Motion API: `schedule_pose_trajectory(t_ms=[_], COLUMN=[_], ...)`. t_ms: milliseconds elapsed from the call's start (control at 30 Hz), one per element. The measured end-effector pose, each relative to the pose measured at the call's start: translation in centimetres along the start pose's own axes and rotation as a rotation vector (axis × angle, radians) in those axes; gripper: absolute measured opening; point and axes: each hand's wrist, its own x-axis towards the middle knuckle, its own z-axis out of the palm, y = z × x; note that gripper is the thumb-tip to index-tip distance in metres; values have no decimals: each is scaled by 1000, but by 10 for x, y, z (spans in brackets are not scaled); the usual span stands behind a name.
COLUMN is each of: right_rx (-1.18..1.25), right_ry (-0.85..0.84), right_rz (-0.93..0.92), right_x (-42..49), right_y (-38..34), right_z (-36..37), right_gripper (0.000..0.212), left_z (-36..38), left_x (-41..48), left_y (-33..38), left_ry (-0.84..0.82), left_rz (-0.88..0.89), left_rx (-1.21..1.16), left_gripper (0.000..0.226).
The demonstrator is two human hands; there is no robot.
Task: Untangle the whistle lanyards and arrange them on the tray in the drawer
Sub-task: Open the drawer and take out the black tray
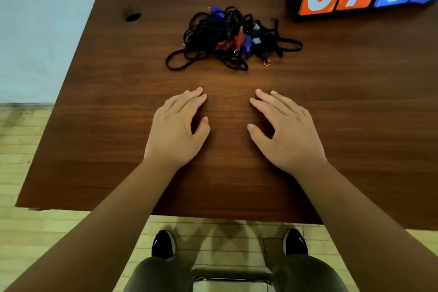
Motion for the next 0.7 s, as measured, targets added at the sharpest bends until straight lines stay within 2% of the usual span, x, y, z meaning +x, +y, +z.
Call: schedule_pose_trajectory(t_ms=[267,700], right_rx=[15,-52], right_ry=[79,74], right_rz=[-42,-94], right_x=[-2,-3], right_y=[3,6], right_z=[7,13], right_gripper=[59,59], left_z=[7,12], left_x=[-2,-7], left_y=[-5,-7], left_ry=[66,77], left_rz=[42,81], left_rx=[2,27], left_gripper=[54,53])
